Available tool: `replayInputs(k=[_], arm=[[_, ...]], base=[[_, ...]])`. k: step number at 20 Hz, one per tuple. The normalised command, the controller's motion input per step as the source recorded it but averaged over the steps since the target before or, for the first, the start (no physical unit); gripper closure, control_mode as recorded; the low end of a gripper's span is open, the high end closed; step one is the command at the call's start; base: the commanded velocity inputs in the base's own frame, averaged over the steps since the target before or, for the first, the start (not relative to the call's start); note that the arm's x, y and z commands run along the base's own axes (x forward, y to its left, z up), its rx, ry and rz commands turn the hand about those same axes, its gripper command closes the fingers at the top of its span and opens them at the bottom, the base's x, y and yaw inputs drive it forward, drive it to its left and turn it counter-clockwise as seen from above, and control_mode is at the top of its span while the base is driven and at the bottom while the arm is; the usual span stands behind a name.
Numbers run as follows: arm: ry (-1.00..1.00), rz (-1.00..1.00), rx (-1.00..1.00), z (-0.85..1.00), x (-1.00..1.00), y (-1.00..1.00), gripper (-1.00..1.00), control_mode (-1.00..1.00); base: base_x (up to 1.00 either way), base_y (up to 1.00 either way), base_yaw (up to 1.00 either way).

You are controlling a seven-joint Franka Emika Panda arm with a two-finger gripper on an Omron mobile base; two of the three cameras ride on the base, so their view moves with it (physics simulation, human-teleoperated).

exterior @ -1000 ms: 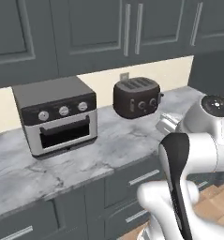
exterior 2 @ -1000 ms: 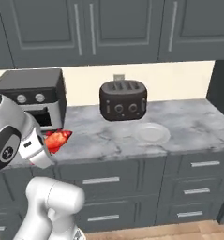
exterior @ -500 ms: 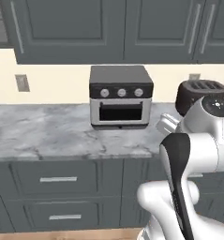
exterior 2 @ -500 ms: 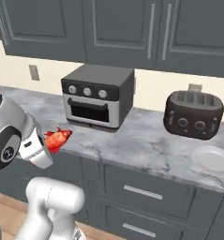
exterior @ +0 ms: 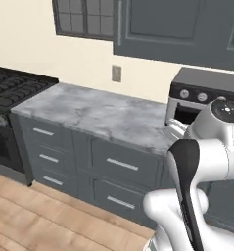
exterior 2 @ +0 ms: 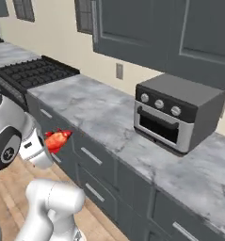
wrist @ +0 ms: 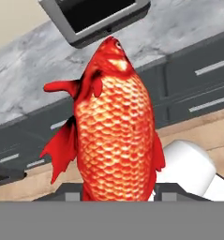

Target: Place the fish on the counter behind the older fish on the same shelf of the fridge to maintain FIFO order. Close the fridge door when finished.

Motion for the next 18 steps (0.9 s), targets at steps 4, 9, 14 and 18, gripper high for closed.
replayInputs(k=[4, 9, 14, 18], arm=[[0.0, 0.0, 0.0, 0.0, 0.0, 0.0, 1.0, 1.0], [0.0, 0.0, 0.0, 0.0, 0.0, 0.0, 1.0, 1.0], [0.0, 0.0, 0.0, 0.0, 0.0, 0.0, 1.0, 1.0], [0.0, 0.0, 0.0, 0.0, 0.0, 0.0, 1.0, 1.0]], base=[[0.0, 0.46, 0.77], [0.0, 0.45, 0.79], [0.0, 0.35, 0.79], [0.0, 0.26, 0.78]])
